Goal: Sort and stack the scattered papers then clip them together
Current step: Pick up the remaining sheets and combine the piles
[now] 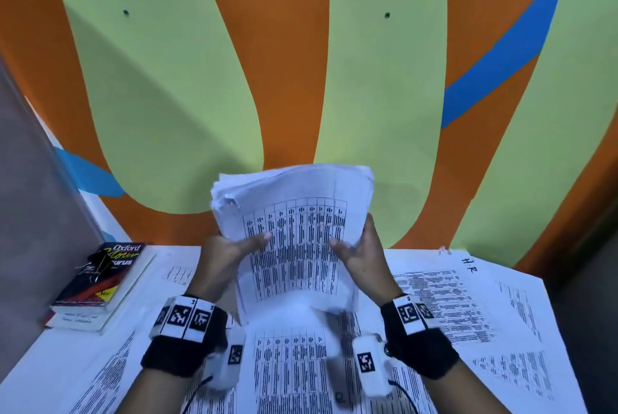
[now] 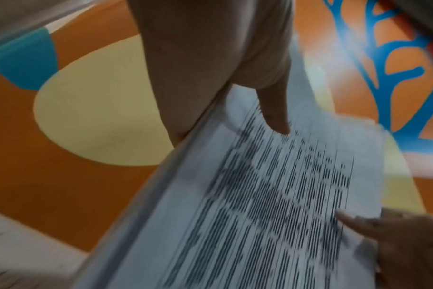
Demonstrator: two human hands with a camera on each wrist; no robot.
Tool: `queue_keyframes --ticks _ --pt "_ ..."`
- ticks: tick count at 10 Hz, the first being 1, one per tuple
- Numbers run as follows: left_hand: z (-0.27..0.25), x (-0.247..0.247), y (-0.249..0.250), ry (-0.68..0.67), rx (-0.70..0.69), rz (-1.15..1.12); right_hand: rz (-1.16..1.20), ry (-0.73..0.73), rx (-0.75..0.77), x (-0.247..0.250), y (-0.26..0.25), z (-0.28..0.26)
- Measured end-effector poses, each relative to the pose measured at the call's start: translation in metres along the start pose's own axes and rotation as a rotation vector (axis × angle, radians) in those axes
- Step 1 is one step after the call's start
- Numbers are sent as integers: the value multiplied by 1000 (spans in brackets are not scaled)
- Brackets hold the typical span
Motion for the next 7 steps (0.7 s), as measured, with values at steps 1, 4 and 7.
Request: queue_keyframes --ticks 1,4,7 --pt "-3 -1 -25 -15 64 87 -139 -18 -64 -4 23 -9" --pt "-10 4 -4 138 -133 197 -928 221 -280 147 130 -24" --pt "-9 -14 -4 128 -157 161 -962 26 -1238 247 220 -86"
Point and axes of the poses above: each hand's wrist, its own z-axis towards the middle knuckle, its own x-axis out of the back of the hand, y = z × x, the point moved 5 cm from there along z, towards the middle knuckle, and after that the axes turned 13 degrees about -z, right-handed, at the moved point
